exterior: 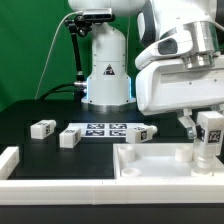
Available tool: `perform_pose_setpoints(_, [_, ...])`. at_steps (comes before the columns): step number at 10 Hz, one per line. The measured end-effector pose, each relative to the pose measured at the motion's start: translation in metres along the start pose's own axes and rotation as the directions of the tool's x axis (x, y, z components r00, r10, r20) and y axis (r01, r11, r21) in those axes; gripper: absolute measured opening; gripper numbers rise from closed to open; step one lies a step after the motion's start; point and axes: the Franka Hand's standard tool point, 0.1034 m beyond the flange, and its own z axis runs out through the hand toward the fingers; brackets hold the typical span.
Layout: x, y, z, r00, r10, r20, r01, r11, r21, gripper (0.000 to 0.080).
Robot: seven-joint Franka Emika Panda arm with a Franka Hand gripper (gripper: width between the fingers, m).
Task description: Assemble one leg
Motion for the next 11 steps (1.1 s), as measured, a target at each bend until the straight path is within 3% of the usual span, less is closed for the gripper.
perform_pose_setpoints(7, [-0.012, 0.004, 0.018, 0.999, 0.008, -0.034, -0.008, 1.000, -0.011, 0.0287])
perform_pose_setpoints(11, [-0.013, 0.001, 0.019, 0.997, 0.002, -0.078, -0.004, 1.000, -0.022, 0.0289])
